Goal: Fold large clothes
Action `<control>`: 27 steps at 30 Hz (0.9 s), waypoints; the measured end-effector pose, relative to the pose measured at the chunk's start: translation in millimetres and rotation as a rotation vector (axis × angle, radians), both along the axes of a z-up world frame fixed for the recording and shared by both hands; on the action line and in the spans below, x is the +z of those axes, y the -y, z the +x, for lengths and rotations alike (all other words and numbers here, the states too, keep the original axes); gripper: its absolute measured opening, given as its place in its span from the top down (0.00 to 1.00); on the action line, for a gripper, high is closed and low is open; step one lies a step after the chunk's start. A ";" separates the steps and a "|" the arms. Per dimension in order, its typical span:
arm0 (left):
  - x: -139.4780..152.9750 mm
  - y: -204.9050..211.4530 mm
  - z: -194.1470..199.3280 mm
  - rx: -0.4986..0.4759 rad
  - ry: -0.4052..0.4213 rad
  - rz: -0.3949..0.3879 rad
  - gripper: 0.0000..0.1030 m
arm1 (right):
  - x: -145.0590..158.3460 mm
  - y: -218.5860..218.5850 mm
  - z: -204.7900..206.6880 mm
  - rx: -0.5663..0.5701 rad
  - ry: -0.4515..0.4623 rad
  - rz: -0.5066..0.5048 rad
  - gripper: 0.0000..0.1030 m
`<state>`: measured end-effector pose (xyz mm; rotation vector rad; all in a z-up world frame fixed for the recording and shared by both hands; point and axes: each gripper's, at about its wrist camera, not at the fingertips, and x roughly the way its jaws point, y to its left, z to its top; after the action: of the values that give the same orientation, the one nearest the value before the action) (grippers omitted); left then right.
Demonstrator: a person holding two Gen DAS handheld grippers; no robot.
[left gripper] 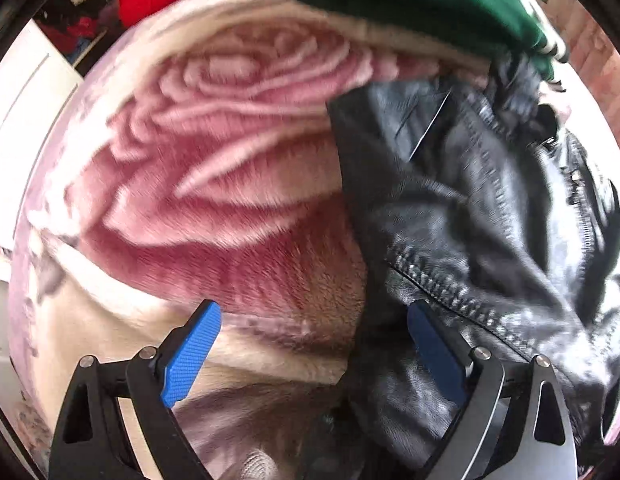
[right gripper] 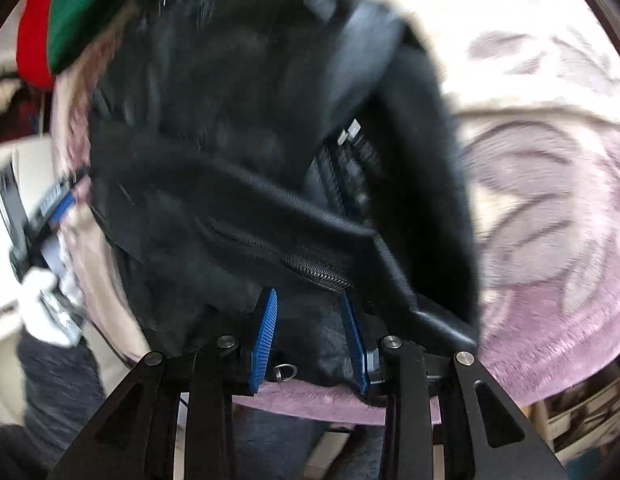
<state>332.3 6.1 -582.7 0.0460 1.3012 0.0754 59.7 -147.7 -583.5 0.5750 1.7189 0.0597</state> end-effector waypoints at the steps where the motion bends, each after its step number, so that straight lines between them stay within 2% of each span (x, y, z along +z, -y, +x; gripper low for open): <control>1: -12.4 -0.4 4.7 0.009 -0.014 -0.018 0.01 | -12.4 -6.7 0.6 0.032 -0.019 -0.046 0.66; 2: -19.1 -2.8 8.1 0.015 -0.016 -0.029 0.00 | -25.1 -9.8 1.4 0.054 -0.034 -0.106 0.69; 4: -25.8 -4.4 13.1 0.023 -0.031 -0.066 0.00 | -37.2 -5.2 0.1 0.009 -0.053 -0.117 0.68; 6: -17.4 -4.2 14.3 0.018 -0.036 -0.057 0.00 | -34.1 0.4 5.8 -0.040 -0.091 -0.100 0.66; 8: -1.5 -4.8 9.9 0.017 -0.011 -0.045 0.00 | -16.4 9.8 7.7 -0.071 -0.073 -0.062 0.64; 11: 33.5 -4.3 -9.0 0.014 0.046 -0.062 0.00 | 17.7 35.5 7.0 -0.125 -0.036 -0.037 0.47; 14: 57.6 4.9 -34.8 0.015 0.068 -0.068 0.00 | 52.4 71.5 0.0 -0.167 -0.021 -0.037 0.46; 16: 67.1 13.1 -53.7 0.020 0.067 -0.078 0.00 | 64.4 95.8 -4.2 -0.150 -0.024 -0.040 0.46; 17: 68.1 15.1 -59.1 0.026 0.061 -0.087 0.00 | 67.4 100.3 -9.1 -0.126 -0.020 -0.041 0.46; 19: 71.1 25.6 -79.4 0.059 0.050 -0.099 0.00 | 63.9 78.8 -9.3 -0.038 -0.016 -0.043 0.46; 21: 69.2 34.0 -97.8 0.096 0.032 -0.087 0.00 | 47.5 65.8 4.8 0.079 -0.014 -0.063 0.46; 23: 68.5 41.9 -119.8 0.146 0.018 -0.057 0.00 | 15.0 43.0 20.4 0.205 -0.019 -0.054 0.46; 26: 65.9 49.9 -156.6 0.243 -0.023 0.013 0.00 | -28.5 21.4 30.8 0.338 -0.061 0.024 0.47; 27: 65.3 52.5 -170.2 0.284 -0.042 0.037 0.00 | -35.8 16.2 31.6 0.367 -0.060 0.043 0.58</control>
<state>162.1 -46.5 -517.5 -0.1062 1.3420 0.3427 91.3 -164.0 -619.3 0.2885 1.8673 0.3430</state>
